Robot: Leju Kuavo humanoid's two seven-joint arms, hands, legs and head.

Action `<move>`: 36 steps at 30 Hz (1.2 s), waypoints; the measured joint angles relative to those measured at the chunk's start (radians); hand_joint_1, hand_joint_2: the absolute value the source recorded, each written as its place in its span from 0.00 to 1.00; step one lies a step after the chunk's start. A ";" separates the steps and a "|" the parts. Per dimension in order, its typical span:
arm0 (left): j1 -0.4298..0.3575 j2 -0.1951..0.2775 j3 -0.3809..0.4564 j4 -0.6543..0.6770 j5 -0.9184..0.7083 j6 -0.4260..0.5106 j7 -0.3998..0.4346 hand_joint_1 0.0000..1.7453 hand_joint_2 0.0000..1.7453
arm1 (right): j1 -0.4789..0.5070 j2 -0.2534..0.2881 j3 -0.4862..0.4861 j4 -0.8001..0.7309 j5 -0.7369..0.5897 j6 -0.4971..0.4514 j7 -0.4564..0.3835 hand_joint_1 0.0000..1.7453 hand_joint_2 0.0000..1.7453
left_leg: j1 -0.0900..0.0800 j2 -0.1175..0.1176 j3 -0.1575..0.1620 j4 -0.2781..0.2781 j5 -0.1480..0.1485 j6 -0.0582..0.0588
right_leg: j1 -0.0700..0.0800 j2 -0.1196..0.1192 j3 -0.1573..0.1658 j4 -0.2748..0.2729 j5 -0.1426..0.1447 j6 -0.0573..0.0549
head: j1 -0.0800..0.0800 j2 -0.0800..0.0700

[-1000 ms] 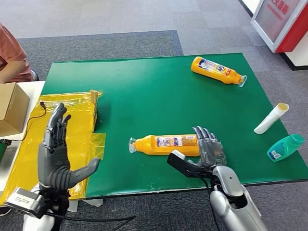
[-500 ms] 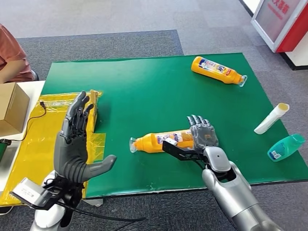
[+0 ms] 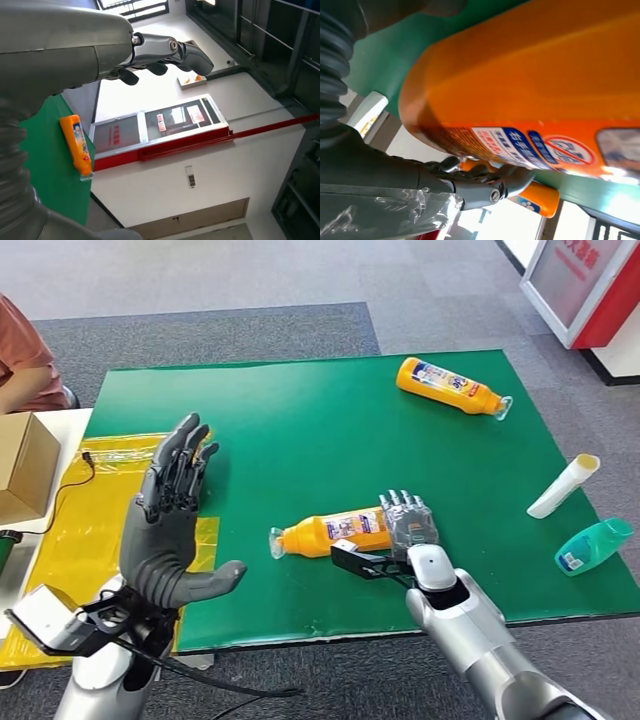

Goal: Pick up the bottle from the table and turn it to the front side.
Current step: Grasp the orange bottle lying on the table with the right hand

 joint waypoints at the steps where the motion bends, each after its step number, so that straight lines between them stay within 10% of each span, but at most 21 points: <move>1: -0.004 0.001 0.000 0.001 -0.002 0.000 0.000 0.00 1.00 | -0.008 0.004 0.002 0.014 0.001 0.000 -0.005 0.00 1.00 | 0.000 0.000 0.000 0.000 0.000 0.000 | 0.000 0.000 0.000 0.000 0.000 0.000 | 0.000 0.000; 6: -0.023 0.005 0.000 0.010 -0.002 0.001 0.001 0.00 1.00 | -0.042 0.023 0.016 0.080 0.013 -0.005 -0.030 0.06 1.00 | 0.000 0.000 0.001 0.000 0.000 0.000 | 0.000 0.000 0.001 0.000 0.001 -0.001 | 0.000 0.000; 10: -0.035 0.006 -0.001 0.019 0.000 0.002 0.003 0.00 1.00 | -0.065 0.038 0.029 0.126 0.013 -0.020 -0.052 1.00 1.00 | 0.000 0.000 0.002 0.000 0.001 -0.001 | 0.000 0.000 0.001 0.000 0.002 -0.001 | 0.000 0.000; 26: -0.036 0.016 -0.002 0.044 0.011 0.012 0.005 0.00 1.00 | -0.075 0.050 0.027 0.164 -0.087 -0.073 -0.104 1.00 1.00 | 0.000 0.000 0.002 0.000 0.002 -0.001 | 0.000 0.000 0.001 0.000 0.003 -0.001 | 0.000 0.000; 36: -0.009 0.034 0.004 0.044 0.029 0.045 -0.023 0.00 1.00 | 0.023 0.060 -0.189 -0.032 -0.847 0.057 -0.383 1.00 1.00 | 0.000 0.000 -0.001 0.000 0.002 -0.001 | 0.000 0.000 0.000 0.000 0.003 -0.001 | 0.000 0.000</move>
